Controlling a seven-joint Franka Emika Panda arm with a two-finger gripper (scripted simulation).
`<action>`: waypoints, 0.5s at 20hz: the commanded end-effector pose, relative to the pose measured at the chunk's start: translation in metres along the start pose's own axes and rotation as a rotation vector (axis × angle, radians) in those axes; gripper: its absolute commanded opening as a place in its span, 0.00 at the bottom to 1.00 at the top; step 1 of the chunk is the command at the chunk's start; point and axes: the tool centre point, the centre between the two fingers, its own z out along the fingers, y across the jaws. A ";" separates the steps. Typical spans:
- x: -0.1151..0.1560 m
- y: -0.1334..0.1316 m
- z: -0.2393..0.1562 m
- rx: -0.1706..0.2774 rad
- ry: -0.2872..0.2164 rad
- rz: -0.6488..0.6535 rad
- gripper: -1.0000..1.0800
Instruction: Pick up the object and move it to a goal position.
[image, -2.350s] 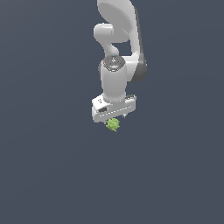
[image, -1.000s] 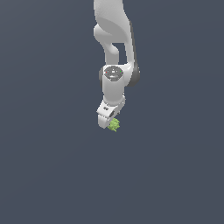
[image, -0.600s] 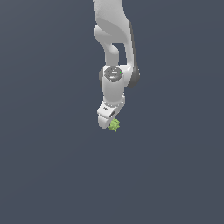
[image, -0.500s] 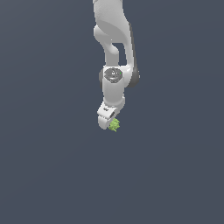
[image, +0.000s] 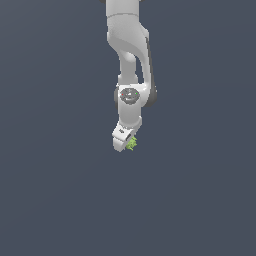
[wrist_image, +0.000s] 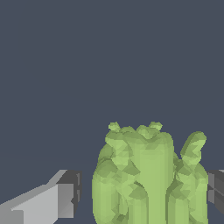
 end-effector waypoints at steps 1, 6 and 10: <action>0.000 0.001 0.004 -0.001 0.001 0.000 0.96; 0.000 0.001 0.004 -0.001 0.001 0.000 0.00; 0.000 0.001 0.004 -0.001 0.001 0.000 0.00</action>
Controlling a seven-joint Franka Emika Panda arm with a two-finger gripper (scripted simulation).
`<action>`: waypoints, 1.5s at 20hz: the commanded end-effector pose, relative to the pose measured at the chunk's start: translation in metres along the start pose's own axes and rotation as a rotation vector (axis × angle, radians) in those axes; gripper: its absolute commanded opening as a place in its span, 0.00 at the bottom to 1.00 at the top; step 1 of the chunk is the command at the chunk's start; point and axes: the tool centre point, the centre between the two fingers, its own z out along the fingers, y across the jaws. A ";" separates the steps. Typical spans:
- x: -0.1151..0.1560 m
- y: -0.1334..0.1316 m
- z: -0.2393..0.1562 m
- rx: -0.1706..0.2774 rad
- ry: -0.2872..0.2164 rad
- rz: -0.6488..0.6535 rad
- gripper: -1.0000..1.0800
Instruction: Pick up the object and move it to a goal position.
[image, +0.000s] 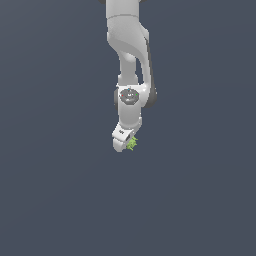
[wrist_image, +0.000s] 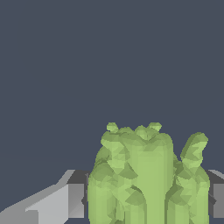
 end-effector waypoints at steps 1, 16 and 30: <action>0.000 -0.001 0.001 0.002 -0.001 -0.001 0.00; 0.017 -0.020 -0.041 0.000 -0.001 -0.001 0.00; 0.074 -0.081 -0.174 0.000 -0.002 -0.003 0.00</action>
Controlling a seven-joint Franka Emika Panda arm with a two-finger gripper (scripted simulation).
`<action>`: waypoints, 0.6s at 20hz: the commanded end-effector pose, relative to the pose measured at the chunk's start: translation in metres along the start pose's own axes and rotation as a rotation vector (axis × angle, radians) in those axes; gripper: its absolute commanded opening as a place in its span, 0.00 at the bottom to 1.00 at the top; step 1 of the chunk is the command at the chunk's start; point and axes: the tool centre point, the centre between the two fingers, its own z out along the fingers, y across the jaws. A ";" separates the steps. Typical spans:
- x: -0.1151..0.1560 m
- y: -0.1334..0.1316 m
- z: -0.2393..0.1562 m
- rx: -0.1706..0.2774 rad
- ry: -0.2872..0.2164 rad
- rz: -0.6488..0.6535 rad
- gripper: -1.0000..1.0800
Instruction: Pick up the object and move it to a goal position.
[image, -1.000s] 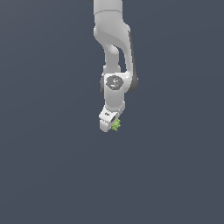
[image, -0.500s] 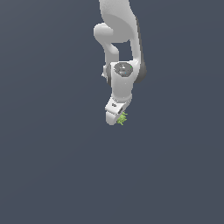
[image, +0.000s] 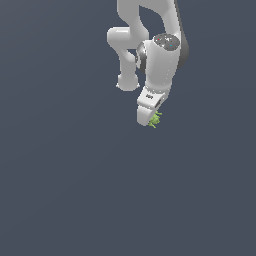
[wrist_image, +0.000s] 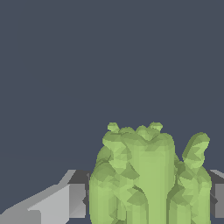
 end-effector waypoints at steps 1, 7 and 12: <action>0.011 -0.013 -0.027 0.001 0.000 0.000 0.00; 0.038 -0.039 -0.089 0.001 0.000 -0.001 0.00; 0.058 -0.057 -0.133 0.002 0.001 0.000 0.00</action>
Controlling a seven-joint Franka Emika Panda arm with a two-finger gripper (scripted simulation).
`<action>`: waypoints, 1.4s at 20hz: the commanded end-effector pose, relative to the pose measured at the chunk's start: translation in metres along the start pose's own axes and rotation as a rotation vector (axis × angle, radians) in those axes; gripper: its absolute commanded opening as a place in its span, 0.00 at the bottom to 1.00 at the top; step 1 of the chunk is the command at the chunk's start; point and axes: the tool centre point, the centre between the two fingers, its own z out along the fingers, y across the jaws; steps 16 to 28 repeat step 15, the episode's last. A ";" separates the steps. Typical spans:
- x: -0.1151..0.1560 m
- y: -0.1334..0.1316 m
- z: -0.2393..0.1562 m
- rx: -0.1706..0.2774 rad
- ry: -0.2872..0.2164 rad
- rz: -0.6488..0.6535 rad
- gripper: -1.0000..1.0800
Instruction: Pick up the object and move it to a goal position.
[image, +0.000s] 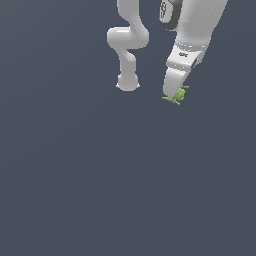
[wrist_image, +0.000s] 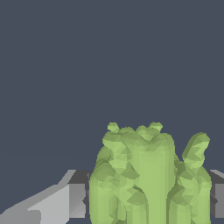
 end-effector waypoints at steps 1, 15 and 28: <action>0.009 -0.008 -0.020 0.001 -0.001 0.001 0.00; 0.031 -0.025 -0.066 0.001 0.000 0.003 0.00; 0.031 -0.025 -0.066 0.001 0.000 0.003 0.00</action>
